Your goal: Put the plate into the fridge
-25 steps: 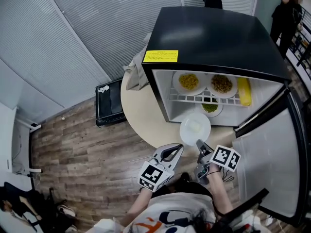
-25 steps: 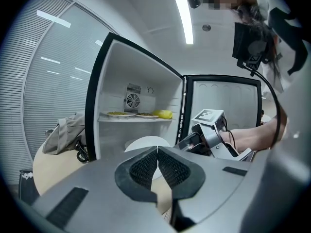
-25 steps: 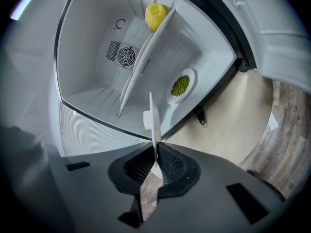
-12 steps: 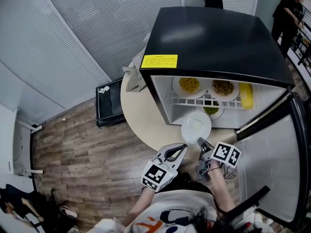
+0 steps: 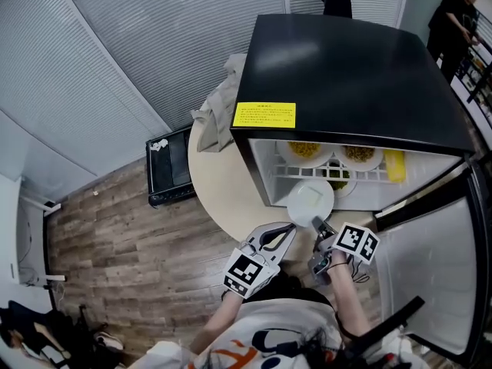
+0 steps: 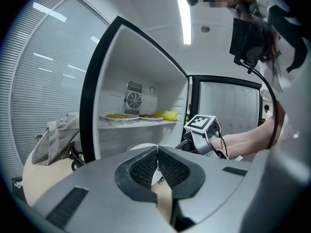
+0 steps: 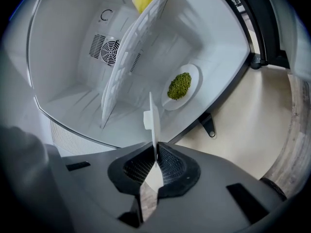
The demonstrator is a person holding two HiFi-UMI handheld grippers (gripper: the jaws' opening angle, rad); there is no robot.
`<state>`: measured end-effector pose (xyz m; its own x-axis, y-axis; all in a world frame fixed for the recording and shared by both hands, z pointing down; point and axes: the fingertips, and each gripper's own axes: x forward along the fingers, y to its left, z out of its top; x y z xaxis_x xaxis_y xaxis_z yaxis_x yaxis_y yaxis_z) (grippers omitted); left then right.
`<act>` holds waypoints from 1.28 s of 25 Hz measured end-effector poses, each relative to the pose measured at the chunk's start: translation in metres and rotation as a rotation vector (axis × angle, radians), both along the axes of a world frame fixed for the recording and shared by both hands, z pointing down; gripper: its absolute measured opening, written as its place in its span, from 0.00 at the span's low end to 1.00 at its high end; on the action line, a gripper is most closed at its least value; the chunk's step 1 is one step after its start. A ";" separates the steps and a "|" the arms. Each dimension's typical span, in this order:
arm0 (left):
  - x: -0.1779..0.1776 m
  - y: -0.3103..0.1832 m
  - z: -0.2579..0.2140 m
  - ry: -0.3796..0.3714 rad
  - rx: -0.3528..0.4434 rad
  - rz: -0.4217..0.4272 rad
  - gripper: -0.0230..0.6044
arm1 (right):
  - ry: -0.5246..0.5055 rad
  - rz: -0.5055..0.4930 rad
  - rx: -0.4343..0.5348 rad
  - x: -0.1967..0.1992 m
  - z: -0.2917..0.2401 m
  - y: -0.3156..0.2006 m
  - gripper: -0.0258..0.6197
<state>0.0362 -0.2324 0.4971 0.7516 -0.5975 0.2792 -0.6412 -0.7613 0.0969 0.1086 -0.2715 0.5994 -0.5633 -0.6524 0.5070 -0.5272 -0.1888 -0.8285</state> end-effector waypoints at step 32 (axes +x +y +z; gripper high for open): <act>-0.021 -0.033 -0.001 0.002 0.010 0.074 0.06 | 0.064 0.124 -0.018 -0.015 0.029 -0.087 0.08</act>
<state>0.0150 -0.2652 0.4959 0.7945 -0.5430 0.2717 -0.5828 -0.8075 0.0904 0.0937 -0.3584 0.6282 -0.4450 -0.7058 0.5511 -0.5502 -0.2701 -0.7902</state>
